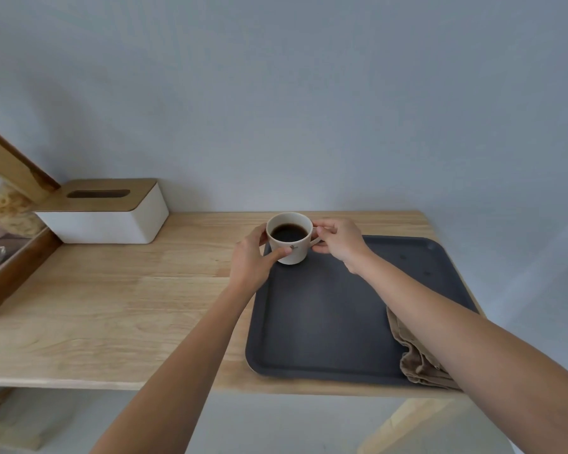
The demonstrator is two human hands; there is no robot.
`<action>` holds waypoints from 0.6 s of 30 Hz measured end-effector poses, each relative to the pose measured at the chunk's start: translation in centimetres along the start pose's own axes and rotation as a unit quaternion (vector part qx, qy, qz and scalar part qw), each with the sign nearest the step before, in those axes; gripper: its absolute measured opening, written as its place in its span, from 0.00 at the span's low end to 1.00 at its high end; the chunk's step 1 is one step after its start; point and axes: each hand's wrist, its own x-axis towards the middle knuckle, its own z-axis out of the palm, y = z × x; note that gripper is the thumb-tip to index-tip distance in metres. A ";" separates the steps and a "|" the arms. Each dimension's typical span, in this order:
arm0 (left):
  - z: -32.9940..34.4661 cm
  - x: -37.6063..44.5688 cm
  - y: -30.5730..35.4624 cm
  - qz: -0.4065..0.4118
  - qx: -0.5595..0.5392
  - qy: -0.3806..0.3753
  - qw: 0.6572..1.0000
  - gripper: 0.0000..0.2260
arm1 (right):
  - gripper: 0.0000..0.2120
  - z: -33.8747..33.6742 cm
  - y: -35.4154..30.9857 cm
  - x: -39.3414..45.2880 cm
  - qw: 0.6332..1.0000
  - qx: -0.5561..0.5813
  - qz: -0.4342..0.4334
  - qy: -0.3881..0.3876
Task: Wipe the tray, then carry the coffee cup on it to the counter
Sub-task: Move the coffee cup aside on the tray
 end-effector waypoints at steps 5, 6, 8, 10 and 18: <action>0.0 0.0 -0.6 -0.003 0.014 -0.001 1.000 0.29 | 0.13 0.4 0.4 0.2 1.000 0.001 0.002 -0.001; 0.1 -0.1 -0.6 -0.004 0.013 -0.001 1.000 0.29 | 0.13 0.3 0.5 0.1 1.000 0.003 0.001 -0.003; 0.1 -0.3 -0.5 -0.008 0.014 0.001 1.000 0.28 | 0.13 0.2 0.5 -0.1 1.000 -0.003 -0.004 -0.015; 0.1 -0.7 -0.3 -0.012 0.024 -0.004 1.000 0.28 | 0.15 -0.2 0.4 -0.5 0.999 -0.034 -0.013 -0.036; 2.0 -8.2 2.0 -0.051 0.190 -0.052 0.979 0.36 | 0.19 -7.7 0.3 -6.6 0.957 -0.253 -0.125 -0.064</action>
